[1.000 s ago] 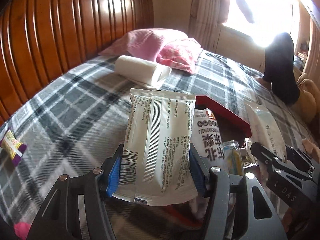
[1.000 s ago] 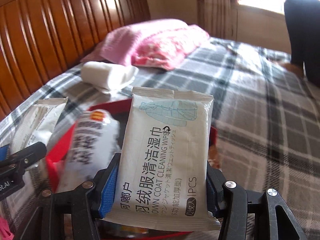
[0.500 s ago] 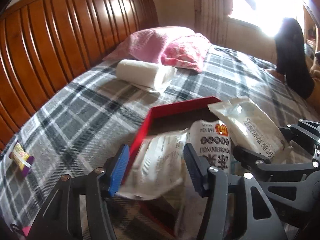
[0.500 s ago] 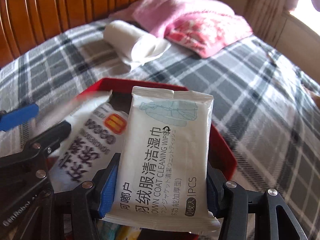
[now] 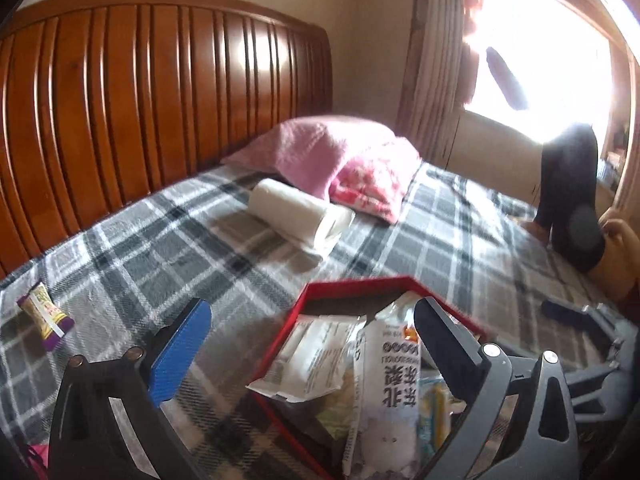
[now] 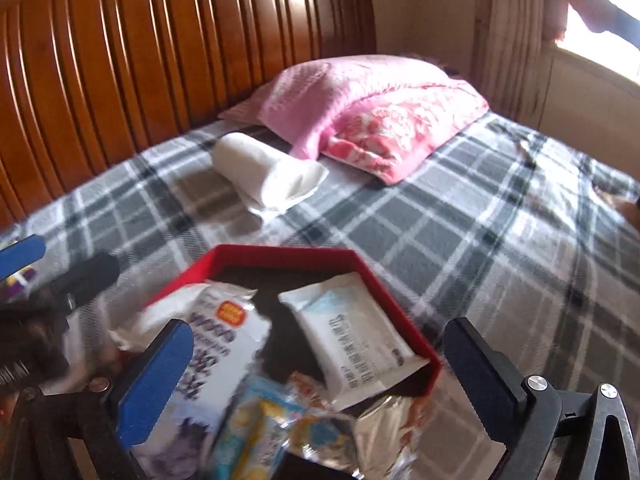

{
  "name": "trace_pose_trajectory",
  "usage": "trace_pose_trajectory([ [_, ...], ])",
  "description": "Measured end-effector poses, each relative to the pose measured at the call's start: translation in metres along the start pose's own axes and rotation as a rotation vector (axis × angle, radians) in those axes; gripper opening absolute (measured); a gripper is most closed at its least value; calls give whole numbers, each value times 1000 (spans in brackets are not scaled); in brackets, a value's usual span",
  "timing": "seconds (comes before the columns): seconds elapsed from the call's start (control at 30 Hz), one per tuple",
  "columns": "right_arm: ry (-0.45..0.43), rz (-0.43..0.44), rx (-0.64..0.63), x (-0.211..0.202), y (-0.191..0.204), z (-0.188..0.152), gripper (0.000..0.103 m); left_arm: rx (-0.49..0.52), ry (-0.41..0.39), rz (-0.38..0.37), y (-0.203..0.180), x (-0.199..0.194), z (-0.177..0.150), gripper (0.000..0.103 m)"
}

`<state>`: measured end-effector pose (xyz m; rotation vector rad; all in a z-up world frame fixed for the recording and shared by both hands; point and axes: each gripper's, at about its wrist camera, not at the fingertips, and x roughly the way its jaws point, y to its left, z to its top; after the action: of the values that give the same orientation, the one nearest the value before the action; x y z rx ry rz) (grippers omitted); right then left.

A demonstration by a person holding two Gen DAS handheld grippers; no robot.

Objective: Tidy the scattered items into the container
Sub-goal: 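Carry both white packets over the red tray and release them, then grasp the pink cloth with the left gripper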

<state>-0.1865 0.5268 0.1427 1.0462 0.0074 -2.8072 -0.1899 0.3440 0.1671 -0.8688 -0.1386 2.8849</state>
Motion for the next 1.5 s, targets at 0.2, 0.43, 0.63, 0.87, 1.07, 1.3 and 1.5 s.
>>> trace_pose_trajectory([
  [0.2, -105, -32, 54, -29, -12, -20, 103, -32, -121, 110, 19, -67, 8, 103],
  [0.43, -157, -71, 111, -61, -34, -16, 103, -131, -279, 324, 72, -182, -24, 103],
  [0.63, -157, 45, 169, -102, -20, 14, 103, -253, -186, 442, 131, -195, -59, 103],
  [0.87, -345, 190, -160, -169, 81, 40, 103, -297, 1, 504, 178, -162, -116, 103],
  [1.07, -293, 342, -231, -128, 192, 44, 103, -351, 162, 492, 217, -115, -167, 103],
  [1.3, -148, 445, -295, -41, 312, 25, 103, -487, 344, 368, 253, -63, -192, 103],
  [1.5, -127, 448, -374, -1, 351, 21, 103, -427, 350, 421, 252, -48, -190, 103],
])
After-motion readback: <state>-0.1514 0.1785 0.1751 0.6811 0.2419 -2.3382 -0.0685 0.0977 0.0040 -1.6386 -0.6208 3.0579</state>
